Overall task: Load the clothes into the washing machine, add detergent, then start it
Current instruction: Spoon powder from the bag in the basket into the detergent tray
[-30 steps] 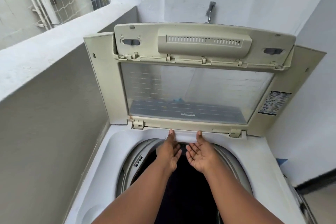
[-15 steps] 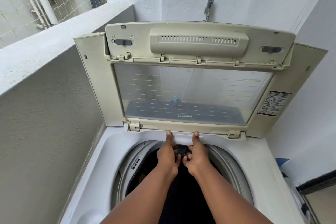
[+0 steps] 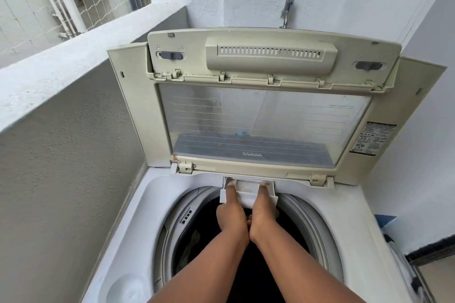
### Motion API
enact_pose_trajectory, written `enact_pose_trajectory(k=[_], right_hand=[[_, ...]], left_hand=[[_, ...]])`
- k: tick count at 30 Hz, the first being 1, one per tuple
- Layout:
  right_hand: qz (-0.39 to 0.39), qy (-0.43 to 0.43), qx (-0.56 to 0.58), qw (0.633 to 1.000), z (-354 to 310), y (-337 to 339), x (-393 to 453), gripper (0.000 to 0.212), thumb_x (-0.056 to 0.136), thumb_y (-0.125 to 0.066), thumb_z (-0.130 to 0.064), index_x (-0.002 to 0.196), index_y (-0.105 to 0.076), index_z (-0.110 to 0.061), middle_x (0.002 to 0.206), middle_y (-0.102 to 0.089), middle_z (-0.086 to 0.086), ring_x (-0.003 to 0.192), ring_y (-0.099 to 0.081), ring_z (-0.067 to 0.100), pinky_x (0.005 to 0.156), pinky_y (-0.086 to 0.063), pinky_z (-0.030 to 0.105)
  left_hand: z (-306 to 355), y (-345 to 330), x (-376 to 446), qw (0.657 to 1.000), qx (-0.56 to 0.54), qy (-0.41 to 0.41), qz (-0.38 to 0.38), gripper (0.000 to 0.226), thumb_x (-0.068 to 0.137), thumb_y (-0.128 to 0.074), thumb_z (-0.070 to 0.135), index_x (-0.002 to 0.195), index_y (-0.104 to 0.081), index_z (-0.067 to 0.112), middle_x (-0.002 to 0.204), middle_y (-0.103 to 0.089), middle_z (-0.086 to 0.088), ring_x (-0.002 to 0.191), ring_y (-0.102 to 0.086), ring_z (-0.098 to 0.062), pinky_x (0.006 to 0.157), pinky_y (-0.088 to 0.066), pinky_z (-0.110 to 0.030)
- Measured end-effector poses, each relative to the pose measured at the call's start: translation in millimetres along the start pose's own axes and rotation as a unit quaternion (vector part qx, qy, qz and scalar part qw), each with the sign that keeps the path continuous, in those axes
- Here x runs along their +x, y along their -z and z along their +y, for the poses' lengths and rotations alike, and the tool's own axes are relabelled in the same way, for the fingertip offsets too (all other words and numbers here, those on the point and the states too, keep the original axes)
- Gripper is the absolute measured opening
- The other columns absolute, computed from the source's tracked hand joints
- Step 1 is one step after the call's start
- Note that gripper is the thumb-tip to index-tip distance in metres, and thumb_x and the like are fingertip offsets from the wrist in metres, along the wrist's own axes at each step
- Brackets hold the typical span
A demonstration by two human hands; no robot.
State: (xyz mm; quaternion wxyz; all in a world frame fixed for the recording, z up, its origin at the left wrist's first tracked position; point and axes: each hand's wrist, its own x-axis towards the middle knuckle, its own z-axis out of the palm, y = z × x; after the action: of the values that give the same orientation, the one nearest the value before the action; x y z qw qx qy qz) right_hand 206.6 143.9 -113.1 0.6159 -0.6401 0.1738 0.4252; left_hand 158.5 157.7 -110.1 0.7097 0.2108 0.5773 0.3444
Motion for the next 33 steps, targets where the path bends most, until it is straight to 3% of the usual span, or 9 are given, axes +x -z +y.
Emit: enact_pose_trajectory(k=[7,11,15,18,21,24,26,29,33], right_hand=[[-0.055,-0.011,-0.026,0.998,7,35,-15,0.057,0.078,-0.065,-0.062,0.113,-0.059,-0.018,0.103,-0.063,0.001,0.07,-0.052,0.017,0.055,-0.051,0.029],[-0.082,-0.011,-0.058,0.995,3,46,-26,0.064,0.077,-0.067,-0.062,0.122,-0.056,-0.018,0.114,-0.064,0.002,0.089,-0.062,0.024,0.061,-0.053,0.033],[-0.114,-0.031,-0.074,0.99,1,60,-39,0.062,0.09,-0.057,-0.052,0.137,-0.045,-0.014,0.119,-0.062,0.007,0.088,-0.062,0.026,0.066,-0.052,0.035],[-0.116,0.009,-0.147,0.982,1,69,-53,0.041,0.096,-0.053,-0.041,0.13,-0.05,-0.017,0.115,-0.061,0.007,0.086,-0.062,0.025,0.064,-0.051,0.034],[-0.114,0.093,-0.274,0.95,2,74,-78,0.019,0.093,-0.057,-0.032,0.104,-0.054,-0.016,0.092,-0.059,0.004,0.066,-0.055,0.019,0.057,-0.044,0.028],[-0.114,0.234,-0.468,0.844,13,75,-98,0.038,0.076,-0.061,-0.046,0.102,-0.052,-0.021,0.093,-0.057,0.0,0.075,-0.055,0.017,0.069,-0.04,0.029],[-0.105,0.33,-0.609,0.714,20,77,-118,0.05,0.082,-0.056,-0.048,0.123,-0.047,-0.021,0.119,-0.059,0.001,0.107,-0.057,0.022,0.082,-0.043,0.032],[-0.091,0.486,-0.72,0.487,31,80,-155,0.059,0.088,-0.049,-0.04,0.141,-0.034,-0.018,0.142,-0.044,0.005,0.132,-0.039,0.029,0.103,-0.038,0.044],[-0.139,0.589,-0.714,0.353,47,84,-224,0.067,0.091,-0.047,-0.034,0.15,-0.021,-0.018,0.158,-0.022,0.008,0.146,-0.012,0.031,0.117,-0.015,0.052]], left_hand=[[-4,24,-5,0.996,0.085,-0.026,-0.002,0.044,0.088,-0.056,0.046,0.073,-0.06,0.005,0.068,-0.06,-0.008,0.059,-0.054,-0.021,0.064,-0.047,-0.034],[3,33,-11,0.993,0.108,-0.02,-0.034,0.043,0.089,-0.057,0.048,0.078,-0.06,0.007,0.07,-0.059,-0.005,0.06,-0.051,-0.017,0.06,-0.044,-0.031],[10,50,-14,0.988,0.13,0.008,-0.079,0.039,0.088,-0.056,0.056,0.079,-0.051,0.018,0.078,-0.053,-0.004,0.065,-0.048,-0.016,0.059,-0.041,-0.028],[19,66,-23,0.978,0.177,0.006,-0.108,0.043,0.09,-0.052,0.056,0.101,-0.05,0.015,0.089,-0.055,-0.006,0.075,-0.052,-0.018,0.073,-0.045,-0.033],[27,88,-39,0.95,0.297,-0.061,-0.08,0.079,0.081,-0.048,0.068,0.126,-0.054,0.003,0.115,-0.064,-0.014,0.1,-0.062,-0.029,0.092,-0.048,-0.039],[32,118,-63,0.89,0.422,-0.168,-0.05,0.096,0.069,-0.049,0.077,0.139,-0.045,0.012,0.139,-0.053,-0.009,0.124,-0.052,-0.026,0.105,-0.042,-0.037],[41,140,-97,0.844,0.48,-0.236,-0.044,0.101,0.067,-0.051,0.082,0.144,-0.039,0.017,0.146,-0.046,-0.004,0.132,-0.045,-0.021,0.11,-0.036,-0.034],[56,172,-149,0.758,0.569,-0.319,-0.005,0.088,0.082,-0.054,0.065,0.149,-0.027,0.015,0.153,-0.036,-0.005,0.139,-0.036,-0.022,0.112,-0.03,-0.031],[71,214,-215,0.643,0.657,-0.381,0.099,0.091,0.086,-0.045,0.068,0.152,-0.016,0.012,0.159,-0.021,-0.009,0.145,-0.021,-0.027,0.119,-0.016,-0.037]])
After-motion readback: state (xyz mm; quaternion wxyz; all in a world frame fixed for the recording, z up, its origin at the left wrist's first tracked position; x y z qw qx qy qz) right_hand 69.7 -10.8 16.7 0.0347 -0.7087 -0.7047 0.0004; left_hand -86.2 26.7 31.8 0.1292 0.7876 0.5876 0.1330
